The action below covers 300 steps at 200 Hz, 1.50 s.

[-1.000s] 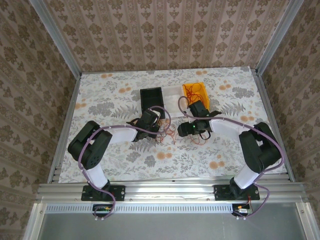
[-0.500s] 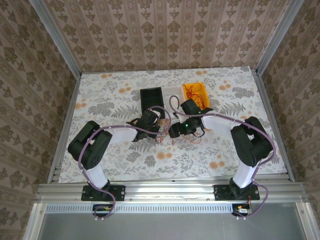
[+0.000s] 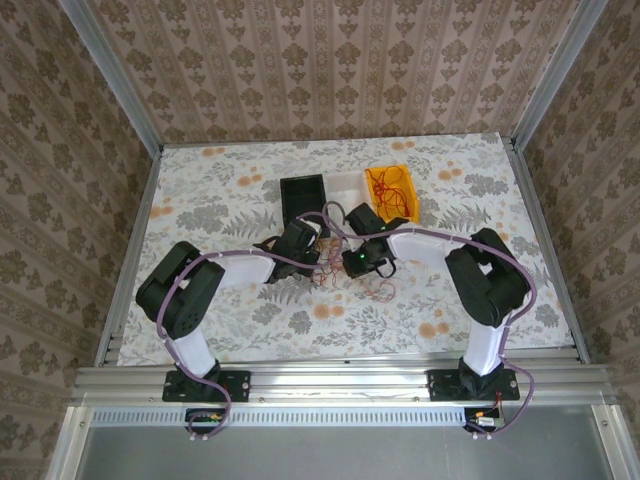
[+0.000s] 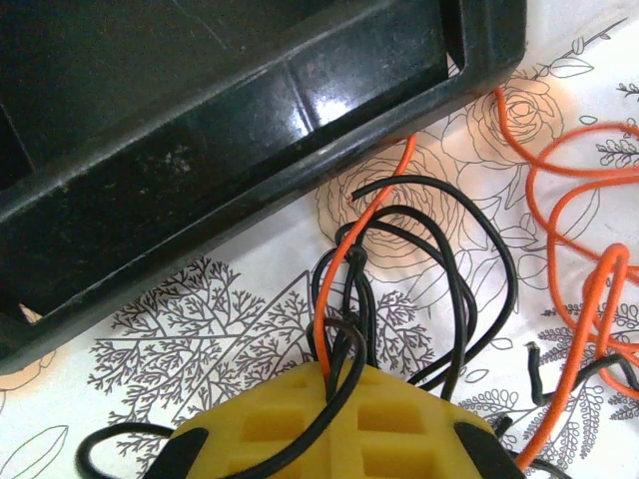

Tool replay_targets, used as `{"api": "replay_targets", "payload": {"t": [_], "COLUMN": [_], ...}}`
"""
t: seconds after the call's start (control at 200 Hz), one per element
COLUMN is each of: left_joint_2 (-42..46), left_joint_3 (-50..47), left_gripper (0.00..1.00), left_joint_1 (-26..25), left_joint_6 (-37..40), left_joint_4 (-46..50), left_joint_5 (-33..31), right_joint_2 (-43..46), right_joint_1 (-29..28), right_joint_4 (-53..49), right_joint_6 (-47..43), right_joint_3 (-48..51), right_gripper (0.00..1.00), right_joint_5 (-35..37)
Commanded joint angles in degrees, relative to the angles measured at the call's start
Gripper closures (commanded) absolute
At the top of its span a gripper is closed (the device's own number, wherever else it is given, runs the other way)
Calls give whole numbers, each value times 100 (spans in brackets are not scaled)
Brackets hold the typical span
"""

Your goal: Untangle the cables

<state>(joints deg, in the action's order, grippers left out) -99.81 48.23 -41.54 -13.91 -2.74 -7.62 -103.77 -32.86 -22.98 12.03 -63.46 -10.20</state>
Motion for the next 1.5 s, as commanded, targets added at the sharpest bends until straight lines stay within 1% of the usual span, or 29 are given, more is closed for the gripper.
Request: {"api": "replay_targets", "payload": {"t": [0.0, 0.07, 0.13, 0.25, 0.28, 0.385, 0.47, 0.63, 0.76, 0.81, 0.955, 1.02, 1.03, 1.1, 1.16, 1.185, 1.295, 1.345, 1.425, 1.455, 1.495], "left_joint_2": [-126, -118, -118, -126, -118, -83, -62, 51, 145, 170, 206, 208, 208, 246, 314, 344, 494, 531, 575, 598, 641], "left_joint_3": [-30, -59, -74, -119, -141, -216, -276, -556, -734, -762, -819, -824, -824, -828, -879, -900, -986, -999, -999, -1008, -1025], "left_gripper": [100, 100, 100, 100, 100, 100, 100, 100, 100, 100, 100, 100, 99, 85, 70, 66, 61, 60, 57, 56, 53], "left_joint_1": [-52, -46, -30, 36, 70, 136, 213, 508, 636, 642, 647, 660, 664, 712, 765, 783, 823, 823, 832, 845, 857], "left_joint_6": [-15, -15, -40, -178, -213, -316, -441, -919, -1047, -1037, -1050, -1098, -1110, -1203, -1282, -1285, -1286, -1247, -1252, -1272, -1301], "left_joint_4": [293, 283, 277, 234, 208, 134, 134, 91, 117, 140, 167, 233, 246, 346, 362, 362, 353, 354, 442, 479, 522], "left_joint_5": [117, 103, 93, 40, 36, -8, -94, -379, -563, -597, -578, -648, -667, -790, -800, -802, -729, -706, -735, -746, -758], "right_joint_2": [773, 1245, 1675, 2358, 2655, 3145, 3469, 4027, 4540, 4719, 4835, 4865, 4866, 4866, 4844, 4840, 4773, 4699, 4624, 4620, 4620], "right_joint_1": [416, 731, 987, 1505, 1636, 1949, 2005, 2035, 2045, 2059, 2073, 2167, 2189, 2405, 2656, 2778, 3233, 3326, 3425, 3529, 3714], "right_joint_4": [397, 562, 658, 629, 617, 663, 671, 750, 848, 955, 790, 792, 790, 722, 643, 662, 801, 816, 813, 826, 835], "right_joint_6": [410, 596, 706, 927, 964, 972, 871, 1108, 1263, 1249, 1154, 1148, 1155, 1213, 1306, 1331, 1390, 1411, 1408, 1463, 1600], "right_joint_3": [275, 466, 610, 750, 772, 817, 760, 754, 823, 853, 656, 618, 607, 527, 447, 440, 405, 358, 308, 308, 308], "right_gripper": [94, 94, 93, 93, 93, 93, 92, 92, 93, 92, 93, 93, 93, 94, 94, 94, 94, 93, 93, 93, 93], "right_joint_5": [482, 684, 1005, 1880, 1995, 2313, 2475, 2897, 3428, 3488, 3688, 3727, 3727, 3603, 3446, 3329, 2692, 2402, 2312, 2265, 2123]}}
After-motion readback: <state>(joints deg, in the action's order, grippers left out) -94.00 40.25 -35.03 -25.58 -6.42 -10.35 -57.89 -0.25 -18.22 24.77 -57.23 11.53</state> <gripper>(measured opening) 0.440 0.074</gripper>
